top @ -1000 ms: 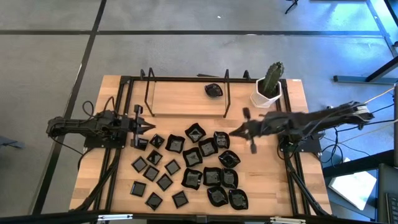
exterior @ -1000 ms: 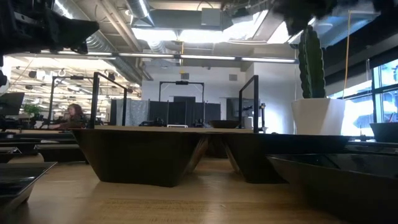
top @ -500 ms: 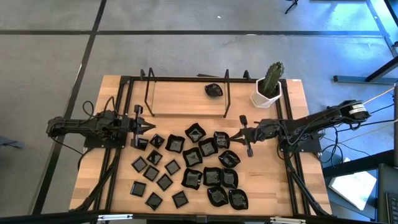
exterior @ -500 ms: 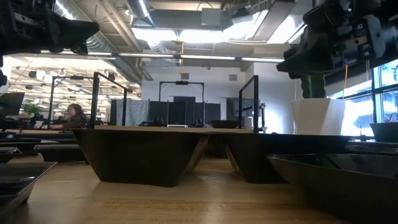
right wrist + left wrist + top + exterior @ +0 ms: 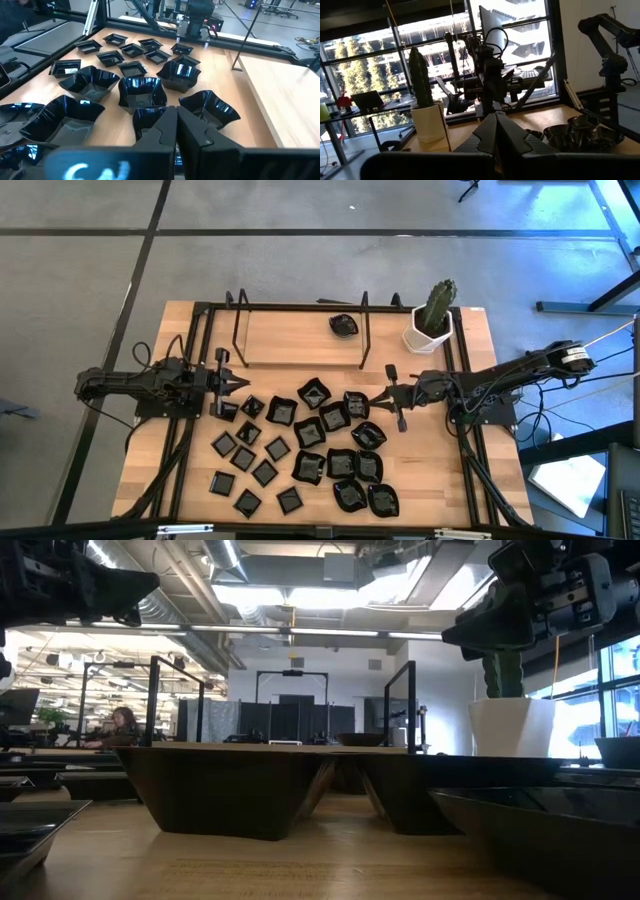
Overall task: Pick & Place Mini shaped plates
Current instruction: Put the distorted square plate on the shelf
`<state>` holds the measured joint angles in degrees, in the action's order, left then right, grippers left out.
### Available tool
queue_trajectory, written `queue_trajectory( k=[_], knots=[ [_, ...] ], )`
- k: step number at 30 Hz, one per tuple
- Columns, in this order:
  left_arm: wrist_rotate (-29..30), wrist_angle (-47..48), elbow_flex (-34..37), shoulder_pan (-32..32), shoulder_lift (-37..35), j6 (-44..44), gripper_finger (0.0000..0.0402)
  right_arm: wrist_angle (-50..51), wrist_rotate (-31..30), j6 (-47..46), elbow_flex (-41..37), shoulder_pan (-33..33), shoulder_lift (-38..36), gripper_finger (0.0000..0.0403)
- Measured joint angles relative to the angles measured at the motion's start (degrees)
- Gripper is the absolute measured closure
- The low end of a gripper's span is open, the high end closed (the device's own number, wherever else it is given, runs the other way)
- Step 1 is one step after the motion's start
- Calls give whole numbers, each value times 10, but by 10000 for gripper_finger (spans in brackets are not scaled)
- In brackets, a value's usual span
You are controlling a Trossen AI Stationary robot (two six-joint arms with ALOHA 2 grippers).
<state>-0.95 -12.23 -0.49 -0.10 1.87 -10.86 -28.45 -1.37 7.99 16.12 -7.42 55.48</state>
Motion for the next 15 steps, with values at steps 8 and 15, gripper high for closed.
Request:
queue_trajectory(
  k=[8,15],
  knots=[
    [0,-23,0,0,0,6,399,4,0,0,0,0,0,391],
    [31,-22,0,0,0,11,396,9,-1,0,0,0,15,391]
  ],
)
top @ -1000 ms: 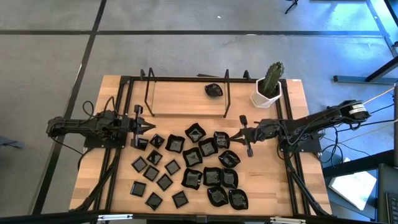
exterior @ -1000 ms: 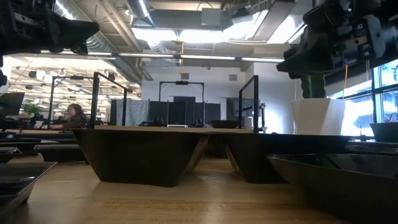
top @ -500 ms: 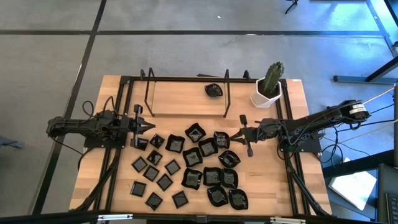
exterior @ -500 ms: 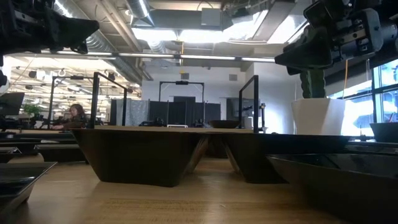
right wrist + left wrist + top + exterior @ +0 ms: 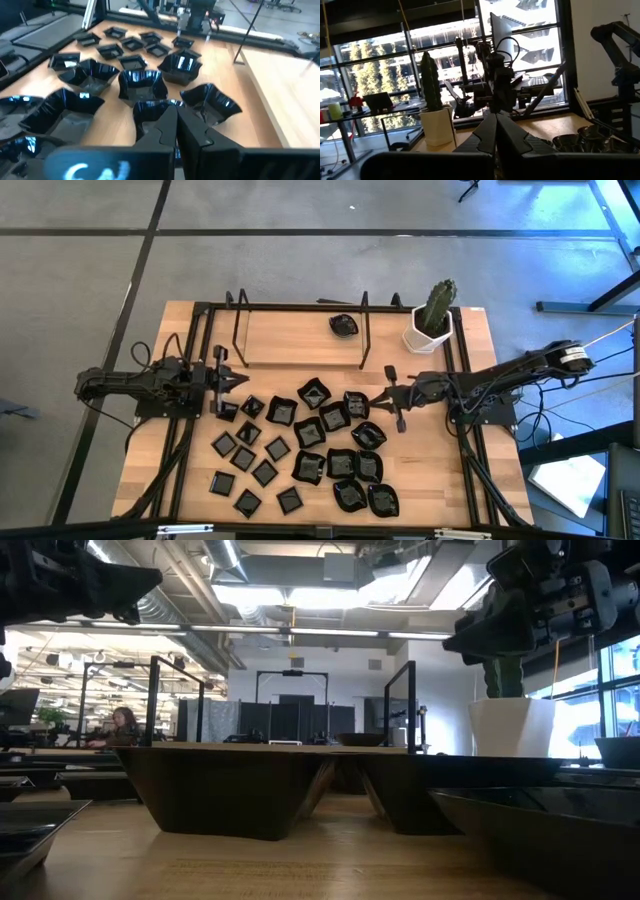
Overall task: Pick & Place Mini shaped plates
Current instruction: Put the distorted square plate on the shelf
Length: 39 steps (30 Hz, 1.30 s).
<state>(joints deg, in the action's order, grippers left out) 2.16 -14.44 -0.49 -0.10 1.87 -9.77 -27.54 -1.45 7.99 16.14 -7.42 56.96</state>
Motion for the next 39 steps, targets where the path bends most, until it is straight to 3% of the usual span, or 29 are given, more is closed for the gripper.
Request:
queue_trajectory(
  k=[8,12,14,17,21,25,30,34,39],
  knots=[
    [0,0,0,0,0,2,397,-28,-37,7,0,0,58,391],
    [-36,0,0,0,0,-1,395,-59,-36,17,0,0,79,391],
    [-49,0,0,0,0,-9,397,-67,-67,3,6,0,91,391],
    [-40,0,0,0,0,-14,400,33,-126,-53,66,1,115,391],
    [-16,1,0,0,0,-12,398,155,-130,-59,166,0,171,391],
    [-13,19,0,0,0,-6,394,126,-97,-15,215,-13,203,391],
    [-11,34,0,0,0,-30,399,30,12,29,200,-29,163,398],
    [29,42,0,0,0,-30,400,-30,25,28,148,-28,95,397],
    [109,43,0,0,0,-16,395,-35,26,47,95,-28,36,400]
  ],
)
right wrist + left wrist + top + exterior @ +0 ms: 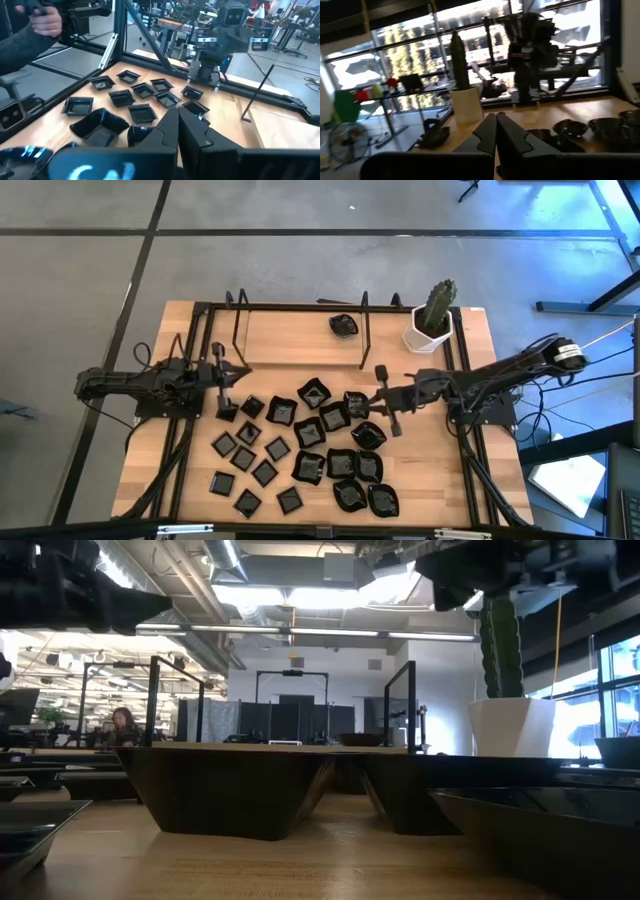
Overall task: Pick & Place Mini shaped plates
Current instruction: Put the distorted square plate on the shelf
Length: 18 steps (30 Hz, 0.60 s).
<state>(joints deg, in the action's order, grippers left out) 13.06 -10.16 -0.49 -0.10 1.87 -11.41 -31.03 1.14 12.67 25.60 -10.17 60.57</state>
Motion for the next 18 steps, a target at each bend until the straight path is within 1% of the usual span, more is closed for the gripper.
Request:
queue_trajectory(
  k=[2,3,5,7,9,10,11,13,16,18],
  knots=[
    [32,-3,0,0,0,11,394,1,0,-1,-13,0,-13,396],
    [35,-10,0,0,0,23,394,1,0,-1,-18,0,-18,394],
    [16,-71,-1,0,2,61,394,-1,0,6,-23,0,-26,388],
    [-23,-131,-11,0,8,72,394,-3,0,23,-24,0,-30,385],
    [-49,-149,-17,0,11,61,394,-3,0,43,-23,0,-31,384],
    [-49,-142,-20,0,15,50,394,-4,0,55,-22,0,-31,383],
    [-40,-131,-23,0,18,41,396,-6,0,69,-21,0,-31,383],
    [3,-107,-34,0,25,49,399,-9,0,89,-21,0,-30,383],
    [75,-62,-51,0,46,101,399,1,0,82,-21,0,-26,382],
    [96,-29,-58,0,66,130,397,2,4,70,-23,-3,-26,382]
  ],
)
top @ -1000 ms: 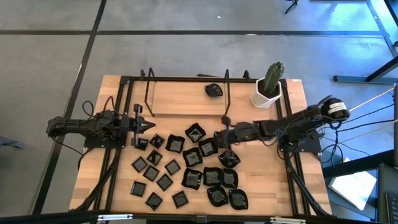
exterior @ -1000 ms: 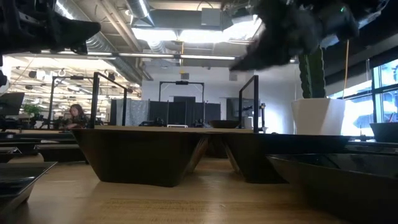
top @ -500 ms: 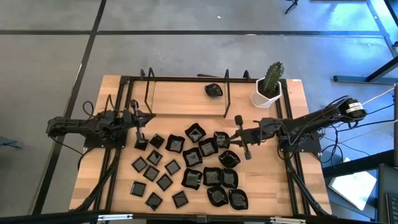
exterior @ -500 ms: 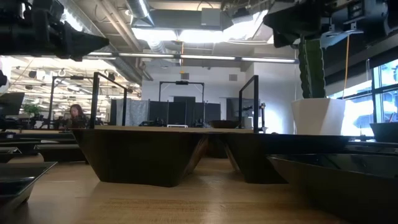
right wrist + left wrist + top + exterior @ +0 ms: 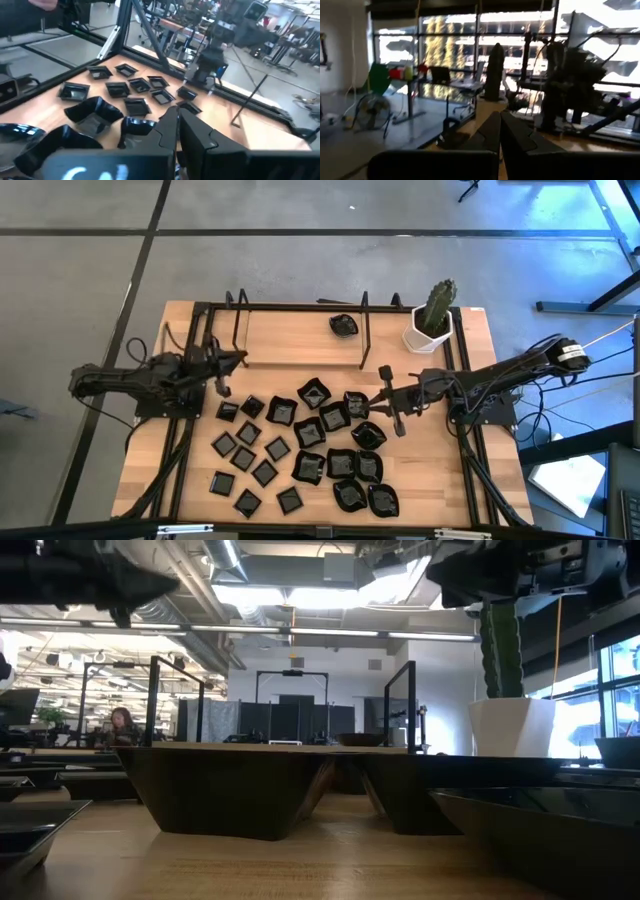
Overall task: Pick & Place Mini shaped plates
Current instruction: Put the distorted square plate on the shelf
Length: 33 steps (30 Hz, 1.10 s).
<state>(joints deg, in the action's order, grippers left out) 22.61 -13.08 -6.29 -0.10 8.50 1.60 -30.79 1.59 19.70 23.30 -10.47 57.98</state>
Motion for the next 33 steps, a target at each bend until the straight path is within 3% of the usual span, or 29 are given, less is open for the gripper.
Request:
queue_trajectory(
  k=[7,13,17,21,27,33],
  knots=[
    [-1,66,-2,0,68,76,400,43,34,-11,-3,-20,0,382],
    [-40,84,-3,0,122,109,395,40,36,-11,-3,-25,0,382],
    [-58,130,-43,10,174,148,393,36,34,-10,-3,-25,0,382],
    [-57,154,-112,44,251,145,386,36,35,-11,-3,-25,0,382],
    [-36,453,-323,77,438,256,381,50,36,-33,-3,-25,0,382],
    [-87,551,-467,115,612,236,359,67,42,-44,-3,-25,0,382]
  ],
)
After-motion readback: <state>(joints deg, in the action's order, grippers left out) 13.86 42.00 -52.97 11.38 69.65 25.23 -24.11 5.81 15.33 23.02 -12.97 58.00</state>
